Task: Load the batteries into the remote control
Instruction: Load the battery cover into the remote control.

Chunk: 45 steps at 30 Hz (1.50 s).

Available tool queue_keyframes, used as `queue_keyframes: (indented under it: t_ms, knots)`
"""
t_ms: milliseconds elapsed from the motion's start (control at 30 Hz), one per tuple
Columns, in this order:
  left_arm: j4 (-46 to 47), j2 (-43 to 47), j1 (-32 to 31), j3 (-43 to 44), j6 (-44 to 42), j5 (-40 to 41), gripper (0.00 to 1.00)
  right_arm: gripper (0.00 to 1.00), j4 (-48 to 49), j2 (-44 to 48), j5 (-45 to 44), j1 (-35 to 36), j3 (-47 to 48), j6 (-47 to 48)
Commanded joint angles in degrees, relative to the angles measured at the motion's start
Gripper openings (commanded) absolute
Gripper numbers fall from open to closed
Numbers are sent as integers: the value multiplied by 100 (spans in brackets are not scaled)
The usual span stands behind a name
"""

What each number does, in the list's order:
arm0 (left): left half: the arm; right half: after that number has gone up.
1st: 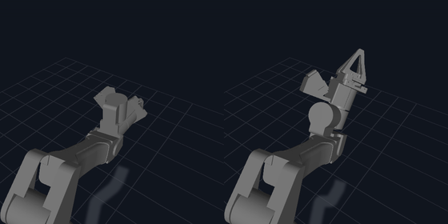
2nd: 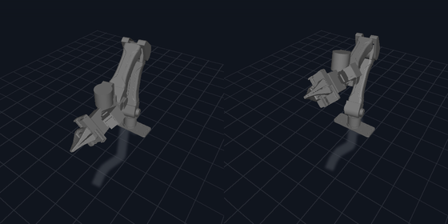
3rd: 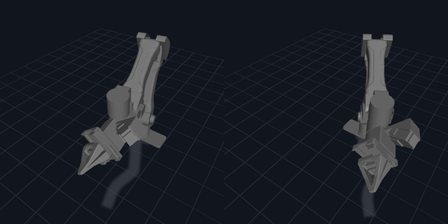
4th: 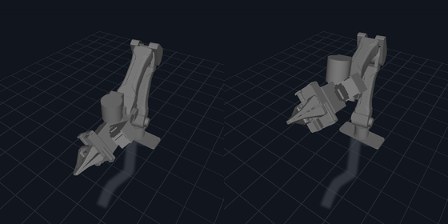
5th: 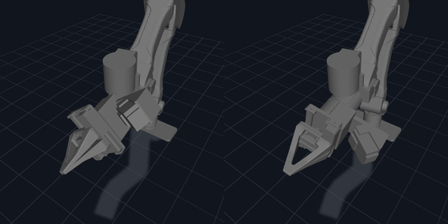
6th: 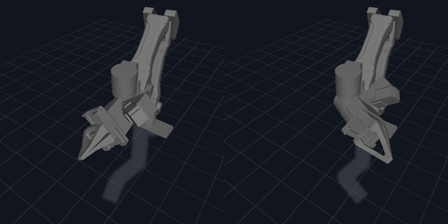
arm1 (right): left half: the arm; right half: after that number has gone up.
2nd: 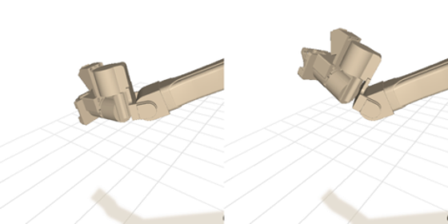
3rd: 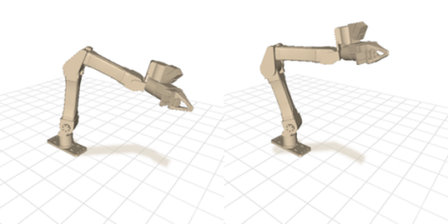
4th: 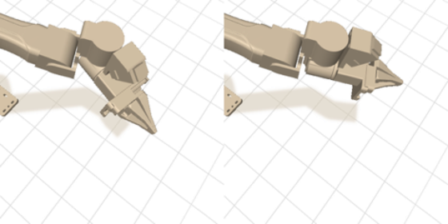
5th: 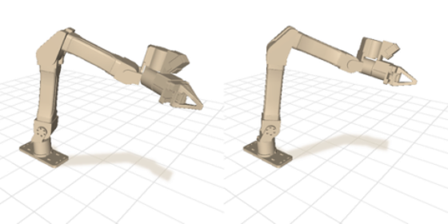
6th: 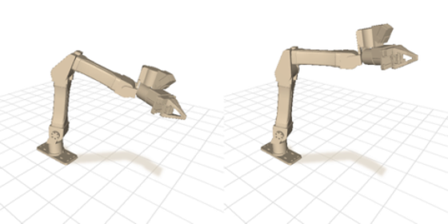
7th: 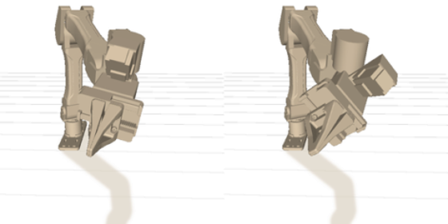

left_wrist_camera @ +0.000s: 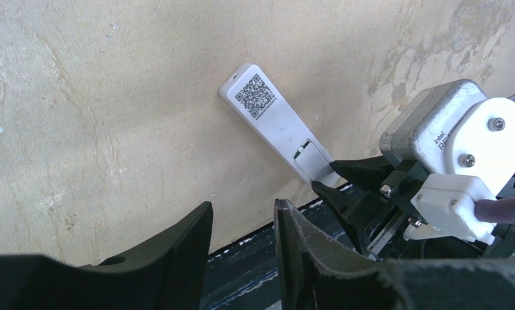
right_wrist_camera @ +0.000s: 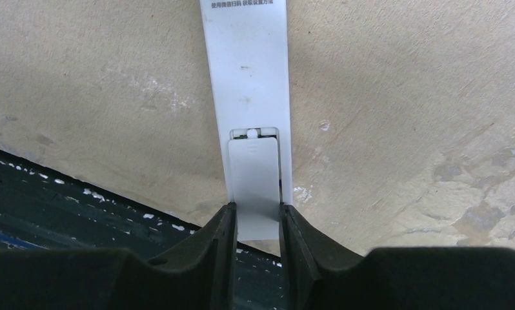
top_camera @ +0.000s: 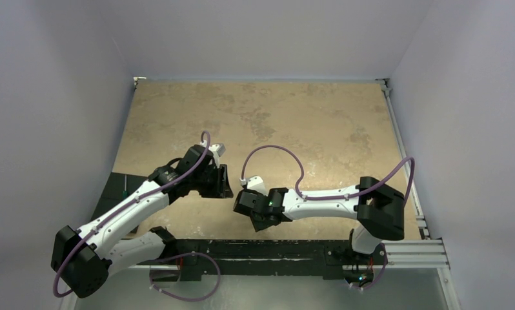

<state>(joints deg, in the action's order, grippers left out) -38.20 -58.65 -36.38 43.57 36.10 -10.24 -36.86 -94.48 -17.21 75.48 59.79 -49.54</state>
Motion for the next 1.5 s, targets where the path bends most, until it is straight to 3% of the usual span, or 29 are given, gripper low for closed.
queue_keyframes:
  t_ms: [0, 700, 1000, 1467]
  knots:
    - [158, 18, 33, 103, -164, -70, 40, 35, -143, -9, -228, 37, 166, -126]
    - [181, -23, 32, 90, -173, -83, 40, 39, -202, 124, -278, 72, 163, -194]
    - [213, -110, 34, 83, -165, -93, 40, 43, -122, 599, -301, 95, 28, -318]
    - [1225, -1031, 28, 283, -96, -748, 39, 44, -143, 1485, -337, 85, -624, -578]
